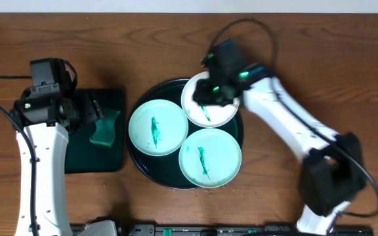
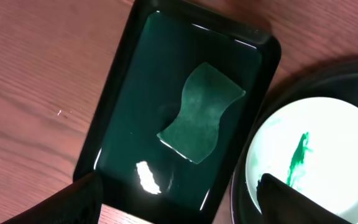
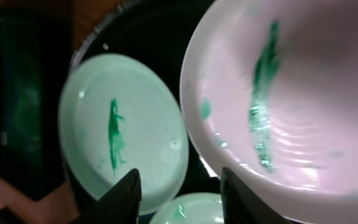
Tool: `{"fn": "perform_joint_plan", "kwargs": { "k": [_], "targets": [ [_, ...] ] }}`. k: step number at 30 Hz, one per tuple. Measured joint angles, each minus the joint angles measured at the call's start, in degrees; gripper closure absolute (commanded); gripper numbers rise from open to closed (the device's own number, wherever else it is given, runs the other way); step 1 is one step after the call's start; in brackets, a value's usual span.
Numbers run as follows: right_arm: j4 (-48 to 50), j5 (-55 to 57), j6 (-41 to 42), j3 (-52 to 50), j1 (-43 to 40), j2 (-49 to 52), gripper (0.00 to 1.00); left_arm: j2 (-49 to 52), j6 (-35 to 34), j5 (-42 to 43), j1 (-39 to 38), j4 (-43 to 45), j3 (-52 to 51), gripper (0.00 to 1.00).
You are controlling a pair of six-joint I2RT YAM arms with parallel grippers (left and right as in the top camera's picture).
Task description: Clean dirty plates on tray and stack at the side
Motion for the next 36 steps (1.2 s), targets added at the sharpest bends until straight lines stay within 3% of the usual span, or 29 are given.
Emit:
{"fn": "perform_joint_plan", "kwargs": {
  "k": [9,16,25,30,32,36],
  "targets": [
    [-0.1,5.0,5.5,0.0,8.0,6.8,0.66,2.0,-0.3,-0.2,0.0,-0.4,-0.1,0.2],
    [-0.7,9.0,6.7,0.0,10.0,8.6,0.73,5.1,-0.3,-0.2,0.0,-1.4,-0.4,0.2],
    [0.2,9.9,7.2,0.2,10.0,12.3,0.74,7.2,-0.5,-0.2,0.0,-1.4,-0.4,0.2],
    [2.1,10.1,7.6,0.3,10.2,13.1,0.88,8.0,-0.5,-0.2,0.0,-1.3,-0.4,0.2],
    [2.3,10.3,7.5,0.3,10.2,13.4,0.99,8.1,-0.5,-0.2,0.0,-1.0,-0.5,0.2],
    [2.3,10.4,7.9,0.6,10.1,13.5,0.99,8.1,-0.5,-0.2,0.0,0.2,-0.7,0.27]
  ]
}}
